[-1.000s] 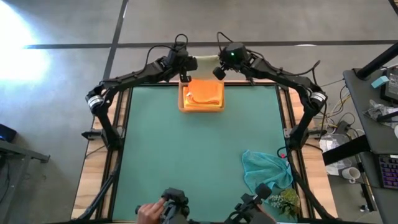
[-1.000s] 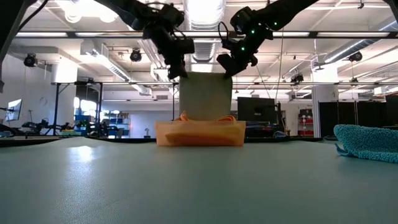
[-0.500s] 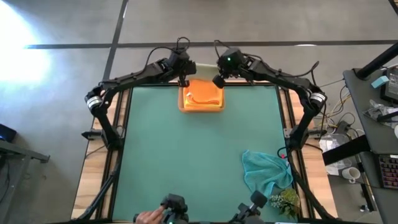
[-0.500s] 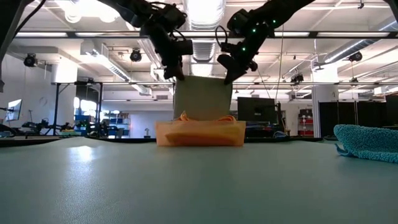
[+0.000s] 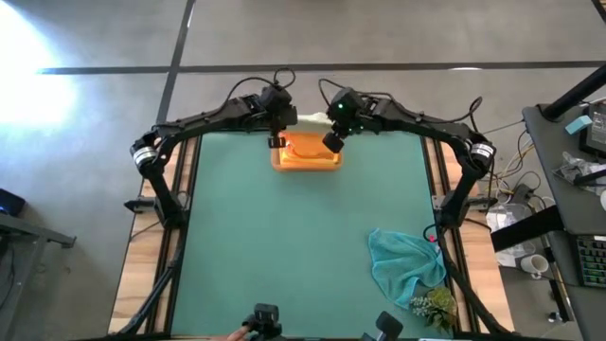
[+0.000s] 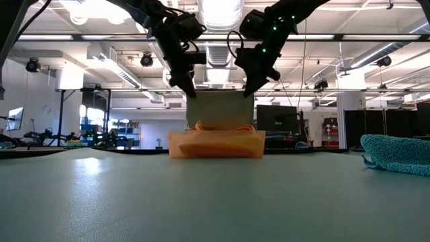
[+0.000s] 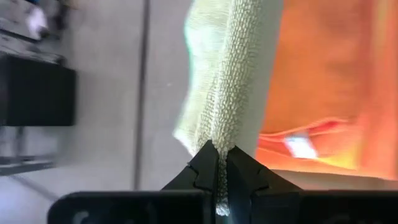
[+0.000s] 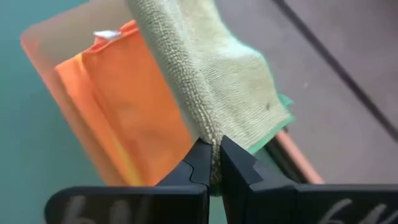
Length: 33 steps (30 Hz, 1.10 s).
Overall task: Fold microfiber towels
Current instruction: Put the gray towel into the orange bin
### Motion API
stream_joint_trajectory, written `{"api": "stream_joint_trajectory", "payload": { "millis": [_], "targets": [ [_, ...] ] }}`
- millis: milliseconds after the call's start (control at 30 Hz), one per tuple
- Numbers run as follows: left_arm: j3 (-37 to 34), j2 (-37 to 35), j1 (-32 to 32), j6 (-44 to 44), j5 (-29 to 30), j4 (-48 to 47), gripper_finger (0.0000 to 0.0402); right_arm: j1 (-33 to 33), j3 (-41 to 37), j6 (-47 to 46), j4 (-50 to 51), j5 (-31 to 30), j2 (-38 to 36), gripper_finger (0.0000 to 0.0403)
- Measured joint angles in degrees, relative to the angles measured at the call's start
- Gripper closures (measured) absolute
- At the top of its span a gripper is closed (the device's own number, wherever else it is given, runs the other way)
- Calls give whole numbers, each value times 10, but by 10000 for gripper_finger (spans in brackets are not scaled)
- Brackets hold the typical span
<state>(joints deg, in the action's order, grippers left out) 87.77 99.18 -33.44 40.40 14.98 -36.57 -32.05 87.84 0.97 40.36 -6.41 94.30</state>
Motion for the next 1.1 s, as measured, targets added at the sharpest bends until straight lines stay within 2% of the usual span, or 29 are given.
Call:
{"api": "stream_joint_trajectory", "payload": {
  "millis": [167,400,700,867,1100],
  "targets": [
    [0,0,3,-44,-66,-42,401,17,-7,-25,23,8,0,394],
    [0,0,13,-57,-76,-49,401,21,-36,-55,18,8,1,394],
    [-2,4,17,-56,-116,-68,398,30,-55,-61,10,28,46,394],
    [-2,3,20,-55,-111,-72,356,34,-58,-57,26,28,52,380],
    [-2,3,20,-56,-113,-86,277,36,-58,-33,19,30,52,328]
  ]
}}
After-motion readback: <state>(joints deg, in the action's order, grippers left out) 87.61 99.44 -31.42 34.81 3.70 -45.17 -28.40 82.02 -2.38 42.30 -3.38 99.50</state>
